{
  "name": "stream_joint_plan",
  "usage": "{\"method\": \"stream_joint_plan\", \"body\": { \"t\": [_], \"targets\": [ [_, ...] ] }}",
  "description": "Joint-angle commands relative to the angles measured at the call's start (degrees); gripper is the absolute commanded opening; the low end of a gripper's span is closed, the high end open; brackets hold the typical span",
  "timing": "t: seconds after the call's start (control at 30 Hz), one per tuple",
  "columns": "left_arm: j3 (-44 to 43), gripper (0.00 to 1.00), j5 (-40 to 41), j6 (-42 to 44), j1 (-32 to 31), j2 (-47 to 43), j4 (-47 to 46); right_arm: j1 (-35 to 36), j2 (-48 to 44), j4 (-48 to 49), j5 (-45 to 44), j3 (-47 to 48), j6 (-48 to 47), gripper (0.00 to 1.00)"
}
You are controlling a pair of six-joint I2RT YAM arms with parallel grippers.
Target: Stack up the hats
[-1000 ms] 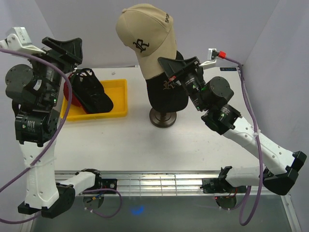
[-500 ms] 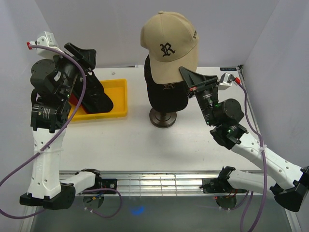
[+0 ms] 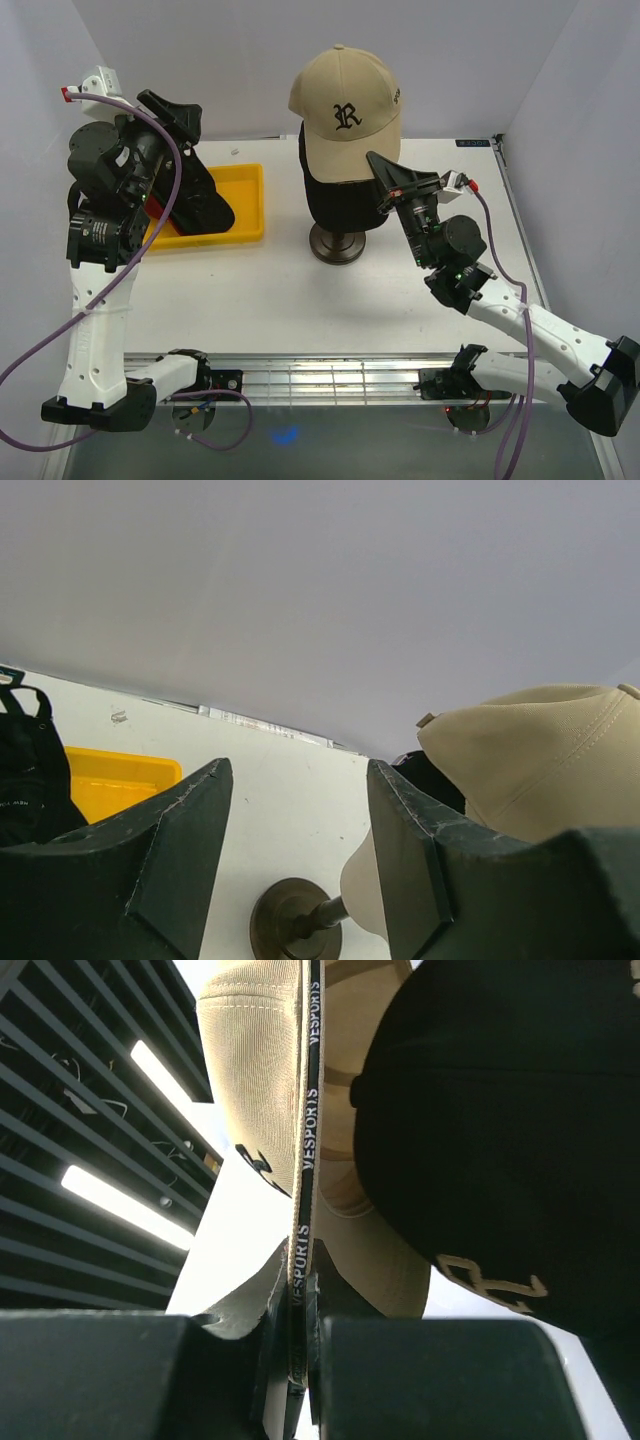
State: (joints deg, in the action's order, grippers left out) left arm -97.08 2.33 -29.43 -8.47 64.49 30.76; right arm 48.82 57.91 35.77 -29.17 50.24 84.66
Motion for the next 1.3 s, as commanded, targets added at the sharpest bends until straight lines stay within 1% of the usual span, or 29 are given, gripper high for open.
{"method": "stream_joint_plan", "body": {
  "t": [0.0,0.33,0.53,1.27],
  "targets": [
    [0.1,0.66,-0.8,0.6,0.0,-0.3,-1.1,0.0,-1.9,6.4,-2.6,-0.6,3.0,0.08],
    [1.3,0.66,-0.6,0.4,0.0,-0.4,-1.1,-0.1,-3.2,6.0,-1.9,-4.1,6.1,0.08],
    [2.0,0.65,-0.4,0.4,0.1,-0.8,-1.1,-0.5,-3.2,3.4,-0.2,-4.5,7.4,0.08],
    [4.4,0.66,0.5,0.8,0.0,-1.6,-1.1,-1.4,-5.4,-5.2,1.1,-8.4,8.8,0.08]
  ]
}}
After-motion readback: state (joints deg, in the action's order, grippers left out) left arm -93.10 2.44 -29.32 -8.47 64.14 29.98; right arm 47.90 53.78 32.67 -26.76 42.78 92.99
